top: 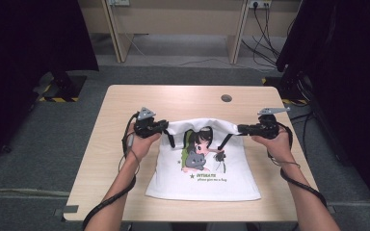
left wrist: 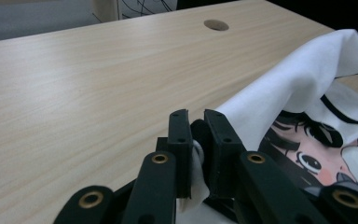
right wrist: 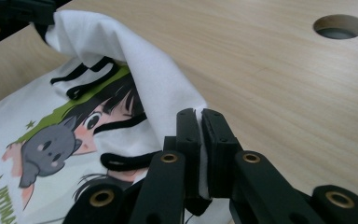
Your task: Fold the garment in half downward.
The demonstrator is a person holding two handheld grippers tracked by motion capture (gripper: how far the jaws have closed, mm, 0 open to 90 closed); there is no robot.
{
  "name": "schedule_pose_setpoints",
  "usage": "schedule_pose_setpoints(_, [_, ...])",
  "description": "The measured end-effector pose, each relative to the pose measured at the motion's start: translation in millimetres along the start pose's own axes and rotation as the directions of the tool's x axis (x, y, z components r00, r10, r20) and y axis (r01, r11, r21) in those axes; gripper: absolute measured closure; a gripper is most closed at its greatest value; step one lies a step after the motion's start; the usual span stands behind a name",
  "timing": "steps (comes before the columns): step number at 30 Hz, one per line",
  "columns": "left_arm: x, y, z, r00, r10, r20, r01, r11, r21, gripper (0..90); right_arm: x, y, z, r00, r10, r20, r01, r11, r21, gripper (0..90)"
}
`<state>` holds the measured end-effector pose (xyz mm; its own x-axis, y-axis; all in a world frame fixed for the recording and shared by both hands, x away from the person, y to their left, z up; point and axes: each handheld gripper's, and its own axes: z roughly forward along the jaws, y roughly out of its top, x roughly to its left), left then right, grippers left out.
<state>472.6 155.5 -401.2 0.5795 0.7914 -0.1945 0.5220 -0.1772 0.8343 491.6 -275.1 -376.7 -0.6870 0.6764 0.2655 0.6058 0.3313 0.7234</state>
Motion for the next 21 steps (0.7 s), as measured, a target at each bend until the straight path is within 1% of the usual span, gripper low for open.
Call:
schedule_pose_setpoints(4, [-0.3, -7.0, -1.0, 0.9999, 0.014, -0.006, -0.014, 0.9997, 0.019, 81.0, 5.1, -6.7, -0.9, 0.9989, -0.046, -0.014, 0.046, 0.998, 0.043, 86.3])
schedule_pose_setpoints(6, [-0.7, -10.0, -1.5, 0.9998, 0.019, -0.006, -0.019, 0.9995, 0.025, 81.0, 6.5, -9.5, -1.5, 0.9983, -0.057, -0.015, 0.057, 0.997, 0.06, 86.3])
schedule_pose_setpoints(9, [-4.3, -14.3, -2.1, 0.9991, 0.041, -0.005, -0.041, 0.9986, 0.035, 81.1, 8.7, -13.4, -2.3, 0.9974, -0.067, -0.026, 0.069, 0.995, 0.068, 86.2])
schedule_pose_setpoints(10, [-7.3, -18.1, -3.5, 0.9978, 0.066, -0.007, -0.066, 0.9968, 0.044, 81.0, 9.7, -14.9, -2.4, 0.9968, -0.074, -0.029, 0.076, 0.994, 0.073, 86.2])
schedule_pose_setpoints(11, [-7.3, -18.1, -3.5, 0.9978, 0.066, -0.007, -0.066, 0.9968, 0.044, 81.1, 9.7, -14.9, -2.4, 0.9968, -0.074, -0.029, 0.076, 0.994, 0.073, 86.2])
schedule_pose_setpoints(12, [-7.3, -18.1, -3.5, 0.9978, 0.066, -0.007, -0.066, 0.9968, 0.044, 81.1, 11.2, -19.4, -2.9, 0.9962, -0.082, -0.031, 0.084, 0.993, 0.078, 86.2])
schedule_pose_setpoints(13, [-11.9, -21.7, -8.5, 0.9951, 0.099, -0.01, -0.098, 0.9943, 0.041, 81.1, 11.2, -19.4, -2.9, 0.9962, -0.082, -0.031, 0.084, 0.993, 0.078, 86.1])
schedule_pose_setpoints(14, [-11.9, -21.7, -8.5, 0.9951, 0.099, -0.01, -0.098, 0.9943, 0.041, 81.0, 11.2, -19.4, -2.9, 0.9962, -0.082, -0.031, 0.084, 0.993, 0.078, 86.1])
schedule_pose_setpoints(15, [-11.9, -21.7, -8.5, 0.9951, 0.099, -0.01, -0.098, 0.9943, 0.041, 81.0, 11.7, -24.9, -5.5, 0.9966, -0.076, -0.032, 0.078, 0.994, 0.069, 86.1])
schedule_pose_setpoints(18, [-11.9, -21.7, -8.5, 0.9951, 0.099, -0.01, -0.098, 0.9943, 0.041, 81.0, 11.7, -24.9, -5.5, 0.9966, -0.076, -0.032, 0.078, 0.994, 0.069, 86.0])
schedule_pose_setpoints(19, [-13.4, -22.3, -10.5, 0.9938, 0.111, -0.01, -0.111, 0.9931, 0.038, 81.0, 11.7, -24.9, -5.5, 0.9966, -0.076, -0.032, 0.078, 0.994, 0.069, 86.0])
schedule_pose_setpoints(20, [-13.4, -22.3, -10.5, 0.9938, 0.111, -0.01, -0.111, 0.9931, 0.038, 81.1, 11.7, -24.9, -5.5, 0.9966, -0.076, -0.032, 0.078, 0.994, 0.069, 86.0])
schedule_pose_setpoints(21, [-15.2, -23.1, -12.6, 0.9925, 0.122, -0.01, -0.121, 0.992, 0.036, 81.1, 13.2, -26.0, -6.5, 0.9964, -0.077, -0.036, 0.08, 0.995, 0.064, 86.0])
